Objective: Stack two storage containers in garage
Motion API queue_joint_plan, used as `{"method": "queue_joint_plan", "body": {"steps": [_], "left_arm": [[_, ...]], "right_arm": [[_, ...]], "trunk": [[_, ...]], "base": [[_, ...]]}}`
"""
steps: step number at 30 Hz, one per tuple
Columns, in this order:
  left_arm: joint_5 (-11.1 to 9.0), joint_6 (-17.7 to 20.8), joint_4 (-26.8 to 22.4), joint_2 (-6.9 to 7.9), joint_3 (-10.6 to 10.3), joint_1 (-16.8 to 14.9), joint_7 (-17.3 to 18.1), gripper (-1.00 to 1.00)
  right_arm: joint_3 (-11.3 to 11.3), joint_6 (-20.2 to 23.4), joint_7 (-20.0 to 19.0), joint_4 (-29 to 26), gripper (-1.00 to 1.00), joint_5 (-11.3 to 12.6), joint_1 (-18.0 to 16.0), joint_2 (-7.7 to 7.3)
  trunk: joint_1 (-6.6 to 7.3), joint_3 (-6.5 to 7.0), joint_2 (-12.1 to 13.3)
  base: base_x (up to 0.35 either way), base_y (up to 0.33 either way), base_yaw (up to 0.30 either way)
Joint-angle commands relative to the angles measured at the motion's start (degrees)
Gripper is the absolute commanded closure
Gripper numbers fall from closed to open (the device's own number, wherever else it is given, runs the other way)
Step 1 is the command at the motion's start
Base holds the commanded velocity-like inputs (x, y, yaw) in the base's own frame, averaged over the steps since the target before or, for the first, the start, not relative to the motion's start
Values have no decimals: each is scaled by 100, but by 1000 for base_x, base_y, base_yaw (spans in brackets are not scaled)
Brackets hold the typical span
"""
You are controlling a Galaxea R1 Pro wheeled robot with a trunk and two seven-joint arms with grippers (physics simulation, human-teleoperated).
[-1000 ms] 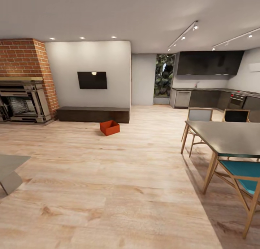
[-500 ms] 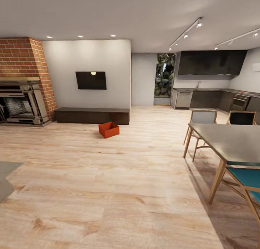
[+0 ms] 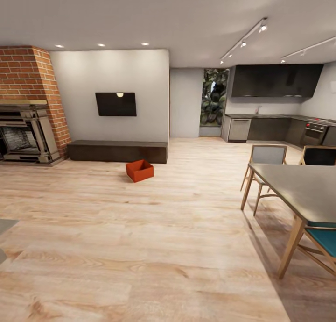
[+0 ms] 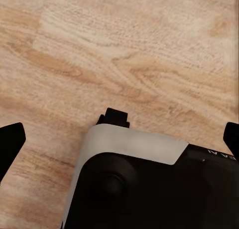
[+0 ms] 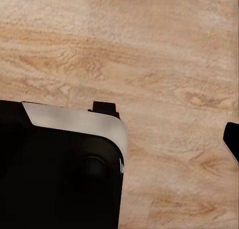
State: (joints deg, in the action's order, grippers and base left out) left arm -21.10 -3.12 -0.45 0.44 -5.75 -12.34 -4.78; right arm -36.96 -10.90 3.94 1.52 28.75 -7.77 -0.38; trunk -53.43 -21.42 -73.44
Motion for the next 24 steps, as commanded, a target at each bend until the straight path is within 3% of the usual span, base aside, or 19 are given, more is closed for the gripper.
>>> {"method": "queue_joint_plan", "body": {"steps": [1,24], "left_arm": [[-46,-14,1,-1,-49,-3,-14,-100],[-28,-14,1,4,-49,-5,-14,-100]], "right_arm": [[-48,-27,2,15,-100,43,-6,3],[-48,-27,2,15,-100,43,-6,3]], "trunk": [[-3,-6,-3],[-3,-6,-3]], "base": [[321,0,0],[321,0,0]]}}
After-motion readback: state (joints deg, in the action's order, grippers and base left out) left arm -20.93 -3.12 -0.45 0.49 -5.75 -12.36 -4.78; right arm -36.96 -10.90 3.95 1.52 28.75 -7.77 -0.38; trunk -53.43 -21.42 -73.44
